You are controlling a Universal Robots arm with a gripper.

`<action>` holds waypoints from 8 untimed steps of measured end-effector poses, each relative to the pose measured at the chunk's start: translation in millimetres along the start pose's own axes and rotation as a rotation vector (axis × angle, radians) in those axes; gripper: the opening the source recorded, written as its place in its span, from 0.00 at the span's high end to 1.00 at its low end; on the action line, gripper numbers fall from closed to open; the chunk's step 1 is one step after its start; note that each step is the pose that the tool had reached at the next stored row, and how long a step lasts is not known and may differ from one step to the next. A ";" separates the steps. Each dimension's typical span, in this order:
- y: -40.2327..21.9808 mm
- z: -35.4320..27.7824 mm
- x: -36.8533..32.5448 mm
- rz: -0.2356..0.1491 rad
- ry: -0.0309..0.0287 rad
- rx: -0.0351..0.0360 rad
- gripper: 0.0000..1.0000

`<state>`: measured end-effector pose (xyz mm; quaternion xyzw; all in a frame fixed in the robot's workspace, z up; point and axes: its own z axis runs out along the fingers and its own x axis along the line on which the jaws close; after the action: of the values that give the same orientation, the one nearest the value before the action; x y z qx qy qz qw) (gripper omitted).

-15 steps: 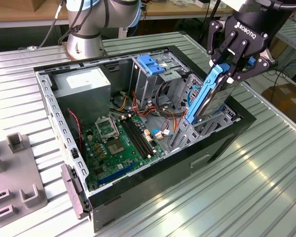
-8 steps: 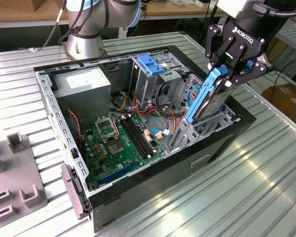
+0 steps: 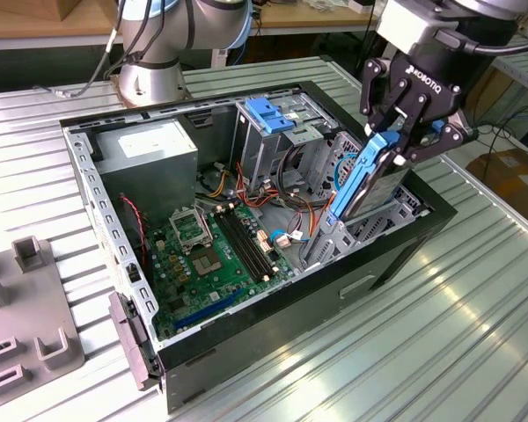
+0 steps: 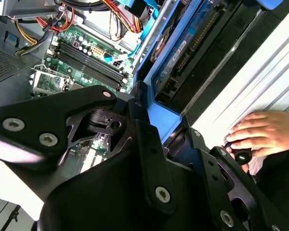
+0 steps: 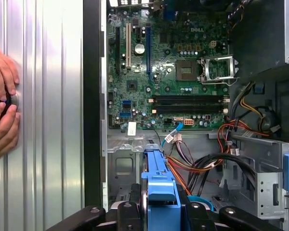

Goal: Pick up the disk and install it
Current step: 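Insert the disk into the insertion slot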

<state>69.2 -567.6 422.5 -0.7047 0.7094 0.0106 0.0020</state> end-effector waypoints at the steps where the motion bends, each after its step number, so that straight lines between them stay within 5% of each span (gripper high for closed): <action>1: 0.0 2.0 0.0 0.000 -0.0001 0.0000 0.63; 8: -0.2 14.5 0.2 0.000 0.0000 0.0000 0.63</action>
<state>69.2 -567.6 407.9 -0.7046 0.7095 0.0106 0.0020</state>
